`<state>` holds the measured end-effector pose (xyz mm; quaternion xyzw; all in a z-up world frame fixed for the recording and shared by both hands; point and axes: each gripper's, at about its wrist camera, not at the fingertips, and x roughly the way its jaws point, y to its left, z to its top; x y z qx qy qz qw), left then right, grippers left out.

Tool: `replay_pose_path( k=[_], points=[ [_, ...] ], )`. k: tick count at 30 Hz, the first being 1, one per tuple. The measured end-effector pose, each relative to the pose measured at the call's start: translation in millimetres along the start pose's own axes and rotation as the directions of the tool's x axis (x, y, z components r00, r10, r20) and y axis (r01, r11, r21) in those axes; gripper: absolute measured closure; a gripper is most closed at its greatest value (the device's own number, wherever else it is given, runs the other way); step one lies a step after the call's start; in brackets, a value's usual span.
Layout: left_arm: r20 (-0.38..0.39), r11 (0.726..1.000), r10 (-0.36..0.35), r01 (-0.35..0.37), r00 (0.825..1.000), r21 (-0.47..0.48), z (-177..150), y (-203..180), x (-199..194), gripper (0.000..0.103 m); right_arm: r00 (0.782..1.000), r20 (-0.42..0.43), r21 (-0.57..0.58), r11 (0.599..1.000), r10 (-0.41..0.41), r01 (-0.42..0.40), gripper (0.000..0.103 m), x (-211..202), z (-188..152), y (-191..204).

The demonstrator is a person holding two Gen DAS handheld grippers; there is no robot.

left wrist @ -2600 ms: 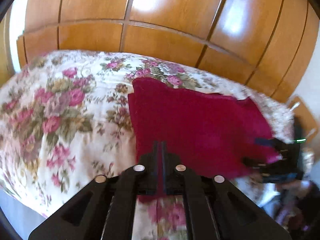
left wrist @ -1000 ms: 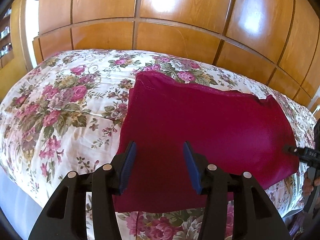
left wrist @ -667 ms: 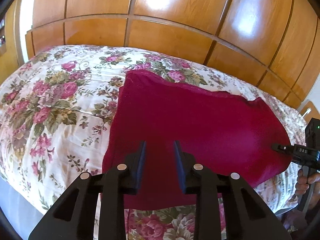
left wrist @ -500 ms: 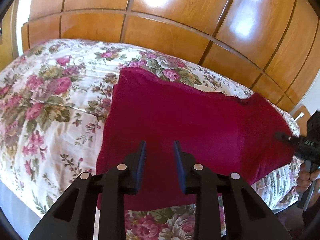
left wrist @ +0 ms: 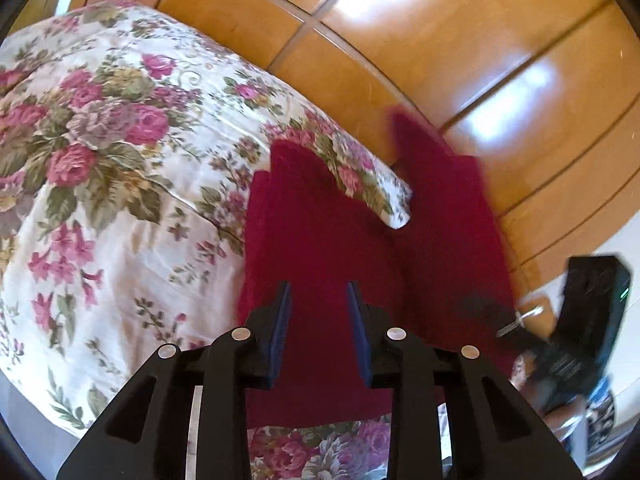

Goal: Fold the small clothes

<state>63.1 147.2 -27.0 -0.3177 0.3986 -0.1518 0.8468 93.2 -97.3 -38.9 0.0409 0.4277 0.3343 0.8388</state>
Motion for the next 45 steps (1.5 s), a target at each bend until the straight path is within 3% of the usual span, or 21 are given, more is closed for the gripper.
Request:
replay_pose_path(
  k=[2, 6, 8, 9, 10, 11, 12, 13, 15, 17, 23, 28, 29, 31, 33, 36, 38, 40, 42, 43, 45],
  points=[
    [0.012, 1.000, -0.013, 0.013, 1.000, -0.028, 4, 8, -7, 0.076, 0.998, -0.060, -0.039, 0.999, -0.024, 0.021, 0.076, 30, -5, 13],
    [0.005, 0.995, -0.057, 0.057, 0.998, -0.079, 10, 20, -11, 0.076, 0.997, -0.067, -0.134, 0.990, -0.043, 0.034, 0.070, 45, -14, 30],
    [-0.005, 0.994, -0.069, 0.069, 0.998, -0.086, 13, 20, -9, 0.076, 0.998, -0.055, -0.151, 0.988, 0.009, -0.017, 0.059, 40, -17, 34],
    [-0.010, 0.993, -0.077, 0.076, 0.997, -0.088, 15, 19, -8, 0.076, 0.998, -0.046, -0.161, 0.985, 0.048, -0.055, 0.046, 34, -20, 35],
    [-0.016, 0.992, -0.087, 0.085, 0.996, -0.087, 17, 17, -6, 0.076, 0.997, -0.039, -0.168, 0.983, 0.065, -0.070, 0.041, 33, -21, 38],
    [-0.022, 0.992, -0.098, 0.096, 0.995, -0.085, 18, 13, -4, 0.073, 0.996, -0.031, -0.177, 0.980, 0.088, -0.092, 0.040, 26, -24, 39],
    [-0.024, 0.991, -0.110, 0.108, 0.994, -0.084, 20, 11, -3, 0.061, 0.993, -0.031, -0.174, 0.978, 0.112, -0.116, 0.040, 20, -27, 40],
    [-0.027, 0.988, -0.129, 0.126, 0.991, -0.086, 22, 6, -1, 0.055, 0.987, -0.031, -0.161, 0.974, 0.156, -0.159, 0.038, 11, -32, 38],
    [-0.044, 0.987, -0.145, 0.141, 0.988, -0.081, 26, 0, 3, 0.055, 0.980, -0.023, -0.156, 0.968, 0.197, -0.198, 0.034, -2, -38, 39],
    [-0.069, 0.988, -0.144, 0.139, 0.987, -0.068, 29, -6, 9, 0.047, 0.972, -0.022, -0.140, 0.962, 0.234, -0.235, 0.033, -18, -48, 36],
    [-0.169, 0.996, -0.061, 0.071, 0.984, 0.055, 32, -39, 30, 0.041, 0.996, 0.012, -0.049, 0.995, 0.087, -0.086, 0.033, -49, -80, -2],
    [-0.310, 0.984, 0.066, -0.011, 0.948, 0.178, 18, -63, 69, 0.041, 0.998, 0.021, -0.017, 0.998, -0.067, 0.068, 0.032, -56, -94, -21],
    [-0.313, 0.976, 0.116, -0.049, 0.943, 0.213, 15, -65, 76, 0.041, 0.997, 0.027, -0.024, 0.997, -0.075, 0.076, 0.032, -57, -93, -21],
    [-0.288, 0.952, 0.200, -0.115, 0.937, 0.285, 12, -69, 83, 0.076, 0.994, 0.046, -0.053, 0.994, -0.098, 0.100, 0.032, -54, -89, -17],
    [-0.241, 0.946, 0.193, -0.115, 0.951, 0.303, 9, -68, 72, 0.088, 0.992, 0.066, -0.072, 0.991, -0.104, 0.109, 0.032, -53, -82, -11],
    [-0.155, 0.948, 0.142, -0.089, 0.978, 0.306, 4, -65, 42, 0.091, 0.992, 0.096, -0.094, 0.992, -0.080, 0.089, 0.034, -48, -68, -4],
    [-0.104, 0.941, 0.150, -0.110, 0.983, 0.320, -4, -61, 28, 0.091, 0.995, 0.094, -0.108, 0.993, -0.043, 0.053, 0.035, -36, -59, 4],
    [-0.094, 0.936, 0.195, -0.157, 0.976, 0.315, -11, -53, 24, 0.091, 0.999, 0.046, -0.117, 0.993, -0.009, 0.015, 0.037, -14, -58, 12],
    [-0.089, 0.922, 0.278, -0.240, 0.956, 0.305, -21, -30, 35, 0.091, 0.999, -0.032, -0.123, 0.992, -0.002, -0.002, 0.037, 20, -64, 22],
    [-0.093, 0.924, 0.289, -0.253, 0.953, 0.287, -25, -19, 41, 0.091, 0.998, -0.056, -0.129, 0.992, -0.010, 0.002, 0.037, 32, -68, 25],
    [-0.085, 0.949, 0.251, -0.228, 0.964, 0.220, -30, -2, 40, 0.087, 0.997, -0.053, -0.164, 0.985, -0.059, 0.049, 0.035, 47, -76, 30]
  ],
)
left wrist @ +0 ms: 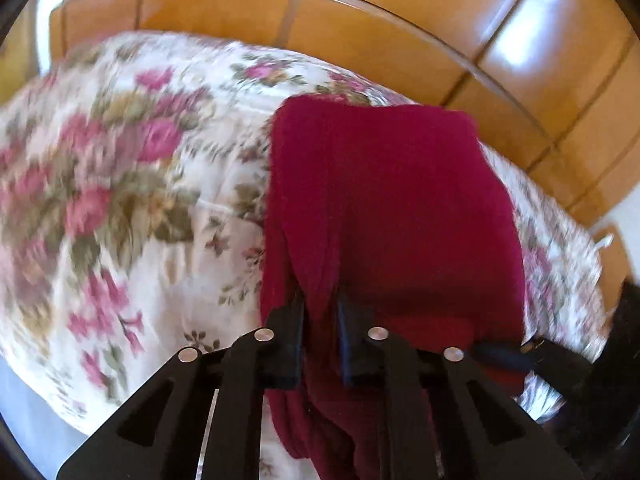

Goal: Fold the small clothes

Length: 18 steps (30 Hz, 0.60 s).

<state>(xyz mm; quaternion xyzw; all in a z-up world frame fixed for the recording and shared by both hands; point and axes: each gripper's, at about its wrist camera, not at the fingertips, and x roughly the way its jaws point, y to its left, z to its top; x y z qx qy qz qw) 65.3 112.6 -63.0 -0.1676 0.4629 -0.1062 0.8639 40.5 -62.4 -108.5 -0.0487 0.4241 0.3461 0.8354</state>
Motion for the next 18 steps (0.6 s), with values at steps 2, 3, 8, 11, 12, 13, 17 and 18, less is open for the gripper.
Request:
replay_pose_path(
  k=[2, 3, 8, 11, 12, 13, 17, 18],
  points=[
    [0.012, 0.999, -0.013, 0.013, 1.000, -0.035, -1, 2, -5, 0.084, 1.000, 0.008, -0.016, 1.000, -0.018, 0.018, 0.034, -1, -2, 3],
    [0.017, 0.999, -0.004, 0.005, 1.000, -0.032, -1, 0, -7, 0.083, 1.000, 0.002, -0.017, 1.000, -0.012, 0.012, 0.033, -3, -2, 2],
    [0.061, 0.992, 0.100, -0.104, 0.993, 0.071, -7, -21, -17, 0.083, 1.000, 0.001, -0.008, 1.000, 0.018, -0.018, 0.034, -29, 4, -9],
    [0.086, 0.989, 0.118, -0.125, 0.989, 0.080, -9, -23, -21, 0.083, 0.998, 0.067, 0.015, 1.000, -0.004, 0.003, 0.033, -56, 16, -18],
    [0.092, 0.989, 0.120, -0.127, 0.988, 0.073, -11, -21, -21, 0.083, 0.996, 0.094, 0.031, 1.000, -0.010, 0.007, 0.033, -63, 24, -23],
    [0.096, 0.990, 0.122, -0.129, 0.988, 0.066, -12, -20, -21, 0.083, 0.991, 0.130, 0.054, 0.998, -0.022, 0.015, 0.033, -72, 34, -29],
    [0.109, 0.991, 0.121, -0.126, 0.987, 0.037, -18, -15, -20, 0.083, 0.975, 0.203, 0.142, 0.988, -0.087, 0.059, 0.029, -72, 74, -53],
    [0.110, 0.992, 0.119, -0.124, 0.987, 0.033, -19, -14, -19, 0.082, 0.975, 0.202, 0.155, 0.986, -0.093, 0.062, 0.029, -67, 83, -57]
  ],
)
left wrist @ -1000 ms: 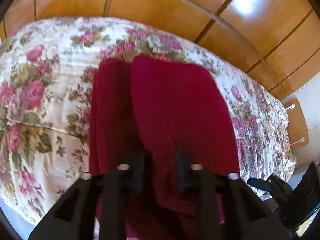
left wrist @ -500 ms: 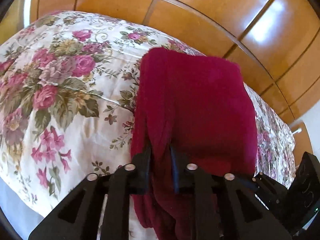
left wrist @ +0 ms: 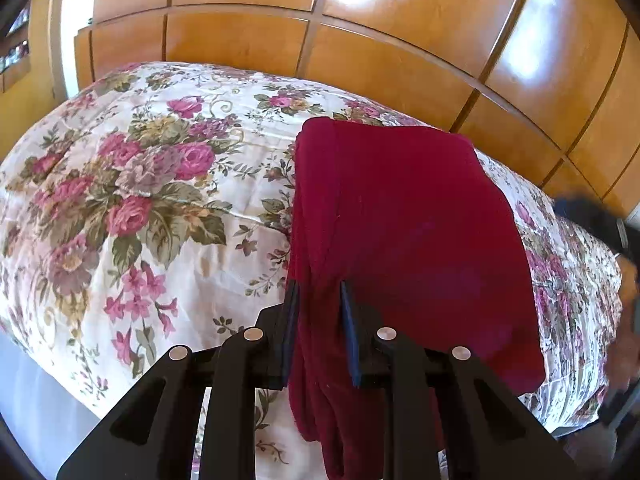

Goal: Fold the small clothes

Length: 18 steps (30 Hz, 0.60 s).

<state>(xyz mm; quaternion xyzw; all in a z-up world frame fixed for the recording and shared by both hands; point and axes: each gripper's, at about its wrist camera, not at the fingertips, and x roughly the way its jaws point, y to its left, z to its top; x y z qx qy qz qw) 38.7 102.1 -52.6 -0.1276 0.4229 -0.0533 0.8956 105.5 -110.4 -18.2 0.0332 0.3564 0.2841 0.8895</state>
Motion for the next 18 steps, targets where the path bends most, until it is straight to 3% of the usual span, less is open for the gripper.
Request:
replay_pose_path(
  k=[3, 6, 9, 12, 16, 18],
  points=[
    [0.008, 1.000, 0.016, -0.015, 1.000, -0.027, -4, 6, 2, 0.066, 0.998, -0.041, 0.011, 0.999, -0.038, 0.039, 0.029, 31, 14, -2],
    [-0.002, 0.996, -0.028, 0.028, 1.000, -0.079, -6, 17, 5, 0.065, 0.989, -0.118, -0.013, 0.996, -0.089, 0.088, 0.028, 69, 12, -5],
    [-0.006, 0.995, -0.040, 0.039, 0.999, -0.092, -8, 19, 9, 0.065, 0.963, -0.210, -0.062, 0.985, -0.168, 0.159, 0.022, 113, -5, -9],
    [0.006, 0.998, -0.015, 0.016, 1.000, -0.054, -9, 14, 10, 0.065, 0.971, -0.186, -0.046, 0.989, -0.148, 0.142, 0.018, 119, -10, -19],
    [-0.006, 0.995, -0.052, 0.051, 0.999, -0.088, -5, 18, 7, 0.064, 0.979, -0.170, -0.034, 0.993, -0.115, 0.110, 0.018, 104, -10, -25],
    [-0.003, 0.996, -0.038, 0.038, 0.999, -0.085, -2, 15, 0, 0.055, 0.983, -0.155, -0.022, 0.995, -0.103, 0.100, 0.015, 89, -8, -27]
  ],
)
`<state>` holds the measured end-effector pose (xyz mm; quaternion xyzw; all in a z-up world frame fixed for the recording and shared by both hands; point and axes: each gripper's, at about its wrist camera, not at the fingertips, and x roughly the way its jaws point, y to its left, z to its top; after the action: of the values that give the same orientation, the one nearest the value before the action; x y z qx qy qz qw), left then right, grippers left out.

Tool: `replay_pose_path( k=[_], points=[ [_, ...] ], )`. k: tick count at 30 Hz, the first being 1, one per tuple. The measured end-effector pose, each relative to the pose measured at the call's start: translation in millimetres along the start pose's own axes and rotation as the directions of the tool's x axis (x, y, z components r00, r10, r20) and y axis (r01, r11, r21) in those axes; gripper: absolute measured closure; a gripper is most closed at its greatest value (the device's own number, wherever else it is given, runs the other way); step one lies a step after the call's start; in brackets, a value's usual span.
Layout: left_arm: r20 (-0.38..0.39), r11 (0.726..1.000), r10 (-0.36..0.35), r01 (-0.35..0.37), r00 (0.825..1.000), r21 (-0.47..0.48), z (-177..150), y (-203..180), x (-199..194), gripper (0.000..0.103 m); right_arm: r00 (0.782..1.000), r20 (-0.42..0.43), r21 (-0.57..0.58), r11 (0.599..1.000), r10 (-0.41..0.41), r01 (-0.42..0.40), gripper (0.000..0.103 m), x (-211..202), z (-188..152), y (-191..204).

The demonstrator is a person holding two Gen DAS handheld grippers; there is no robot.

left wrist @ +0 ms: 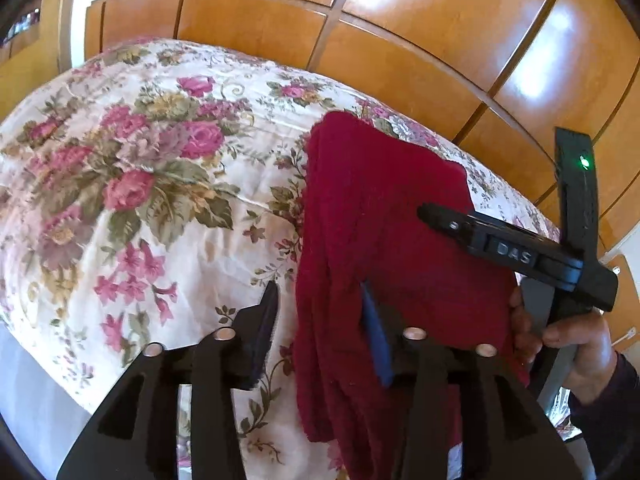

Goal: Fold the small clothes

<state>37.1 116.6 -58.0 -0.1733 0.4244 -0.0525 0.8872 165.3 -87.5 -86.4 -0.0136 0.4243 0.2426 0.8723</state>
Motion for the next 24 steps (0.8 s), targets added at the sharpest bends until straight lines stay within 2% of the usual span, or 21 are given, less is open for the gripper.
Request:
replay_pose_path(
  k=[3, 6, 10, 13, 15, 19, 24],
  points=[
    [0.016, 1.000, -0.023, 0.023, 1.000, -0.004, 6, -2, -13, 0.053, 0.998, 0.048, 0.063, 0.997, 0.046, -0.049, 0.010, -28, -4, -12],
    [0.025, 0.996, -0.078, 0.079, 0.997, -0.031, 15, -1, -19, 0.041, 0.993, 0.092, 0.149, 0.985, 0.071, -0.084, 0.008, -48, -6, -31],
    [-0.005, 0.995, -0.098, 0.098, 0.995, -0.027, 31, -6, -4, 0.041, 0.990, 0.090, 0.229, 0.966, 0.105, -0.123, 0.008, -60, -21, -52],
    [-0.050, 0.998, -0.064, 0.063, 0.997, -0.010, 34, -5, 18, 0.041, 0.986, 0.063, 0.269, 0.949, 0.155, -0.167, 0.008, -55, -35, -59],
    [-0.092, 0.995, -0.096, 0.094, 0.991, -0.030, 30, 1, 35, 0.041, 0.979, 0.044, 0.283, 0.938, 0.198, -0.202, 0.008, -48, -43, -58],
    [-0.083, 0.987, -0.145, 0.139, 0.986, -0.077, 28, 11, 38, 0.041, 0.958, 0.003, 0.290, 0.917, 0.287, -0.275, 0.008, -24, -50, -48],
    [-0.044, 0.998, -0.064, 0.065, 0.997, 0.024, 25, -4, 28, 0.041, 0.938, 0.006, 0.318, 0.888, 0.347, -0.331, 0.008, -8, -51, -50]
  ],
)
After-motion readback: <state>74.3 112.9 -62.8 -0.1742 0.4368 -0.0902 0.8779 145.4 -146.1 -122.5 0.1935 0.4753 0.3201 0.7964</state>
